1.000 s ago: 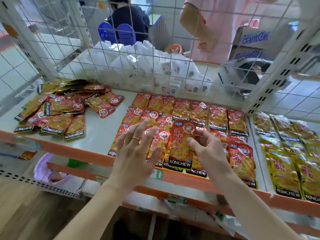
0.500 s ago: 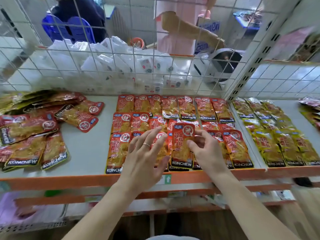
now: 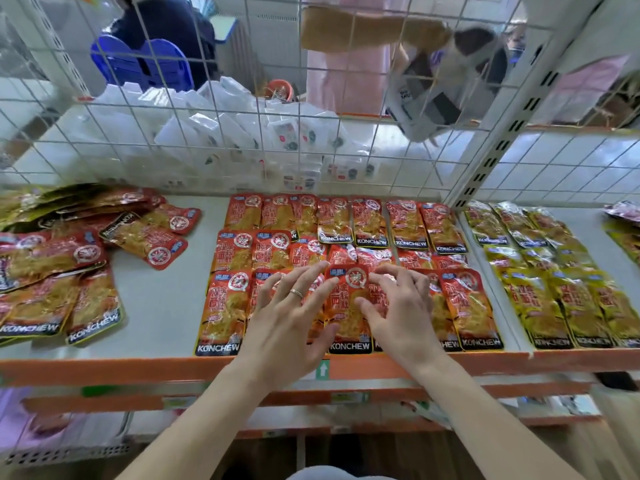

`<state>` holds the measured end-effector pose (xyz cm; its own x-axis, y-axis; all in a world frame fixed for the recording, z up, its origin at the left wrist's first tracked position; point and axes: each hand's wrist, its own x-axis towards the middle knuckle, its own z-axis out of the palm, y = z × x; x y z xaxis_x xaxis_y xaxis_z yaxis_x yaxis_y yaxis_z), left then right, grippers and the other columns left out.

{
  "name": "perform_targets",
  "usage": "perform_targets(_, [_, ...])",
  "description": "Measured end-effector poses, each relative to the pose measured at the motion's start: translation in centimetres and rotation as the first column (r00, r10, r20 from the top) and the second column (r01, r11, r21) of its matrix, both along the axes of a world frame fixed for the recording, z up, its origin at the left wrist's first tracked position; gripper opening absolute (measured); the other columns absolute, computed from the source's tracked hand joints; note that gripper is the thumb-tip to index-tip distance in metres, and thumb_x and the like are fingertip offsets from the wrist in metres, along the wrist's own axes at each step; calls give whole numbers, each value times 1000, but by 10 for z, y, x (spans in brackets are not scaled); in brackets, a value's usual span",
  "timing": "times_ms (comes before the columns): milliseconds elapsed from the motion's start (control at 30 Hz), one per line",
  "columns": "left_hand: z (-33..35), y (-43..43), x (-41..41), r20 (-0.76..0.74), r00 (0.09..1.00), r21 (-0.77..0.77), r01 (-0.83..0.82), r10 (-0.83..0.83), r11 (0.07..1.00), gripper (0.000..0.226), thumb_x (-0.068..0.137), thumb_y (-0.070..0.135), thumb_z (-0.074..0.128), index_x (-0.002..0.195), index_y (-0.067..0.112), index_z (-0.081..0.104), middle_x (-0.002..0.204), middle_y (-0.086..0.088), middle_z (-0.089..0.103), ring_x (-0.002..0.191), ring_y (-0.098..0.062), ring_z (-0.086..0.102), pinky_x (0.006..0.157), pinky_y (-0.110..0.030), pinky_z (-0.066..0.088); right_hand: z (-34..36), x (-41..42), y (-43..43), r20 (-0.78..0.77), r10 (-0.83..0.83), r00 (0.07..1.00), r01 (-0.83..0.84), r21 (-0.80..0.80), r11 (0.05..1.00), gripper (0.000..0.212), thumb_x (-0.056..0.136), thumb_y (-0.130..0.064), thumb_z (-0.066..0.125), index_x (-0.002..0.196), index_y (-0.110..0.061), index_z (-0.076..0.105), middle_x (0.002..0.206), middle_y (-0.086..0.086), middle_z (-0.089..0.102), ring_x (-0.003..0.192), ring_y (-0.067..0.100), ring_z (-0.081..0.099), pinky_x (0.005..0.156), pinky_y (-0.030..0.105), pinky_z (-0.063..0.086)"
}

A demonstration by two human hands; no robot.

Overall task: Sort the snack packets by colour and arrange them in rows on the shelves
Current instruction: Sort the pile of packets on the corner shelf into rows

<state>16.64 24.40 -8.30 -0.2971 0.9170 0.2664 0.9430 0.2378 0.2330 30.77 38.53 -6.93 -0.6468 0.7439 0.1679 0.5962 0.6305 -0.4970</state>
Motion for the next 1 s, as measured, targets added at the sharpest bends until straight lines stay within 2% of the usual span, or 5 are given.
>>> perform_targets(133, [-2,0,1,-16,1000,-65,23,-24,998,60,92,59,46,144,29,49,158,3,36,144,-22,35,116,-52,24,-6,3,2,-3,20,1000,-20,59,998,45,83,-39,75,123,-18,66,131,-4,54,124,18,34,101,47,37])
perform_targets(333, [-1,0,1,-14,997,-91,68,-70,993,60,93,67,42,143,34,50,158,5,38,144,-20,36,118,-52,21,-8,22,8,-38,83,996,-80,73,994,49,85,-32,74,131,-22,60,134,-6,52,131,15,33,107,49,36])
perform_targets(467, [-1,3,0,8,997,-121,83,-83,989,61,91,70,41,142,38,50,158,8,36,144,-19,37,117,-51,19,-9,36,17,86,204,975,-213,111,971,57,89,-37,64,142,-29,47,153,-10,39,147,11,22,117,55,18])
perform_targets(567, [0,6,0,48,996,-137,76,-70,988,62,87,72,42,139,39,51,156,11,39,143,-17,38,118,-48,17,-10,41,19,189,265,946,-289,112,951,60,88,-45,54,146,-32,43,155,-12,37,148,5,22,118,58,4])
perform_targets(1000, [14,15,5,87,993,-237,98,-79,967,61,84,68,44,138,40,47,158,14,32,142,-18,36,120,-49,19,-8,45,20,161,281,946,-295,75,952,58,86,-46,51,143,-32,47,154,-16,37,145,1,24,119,55,-3])
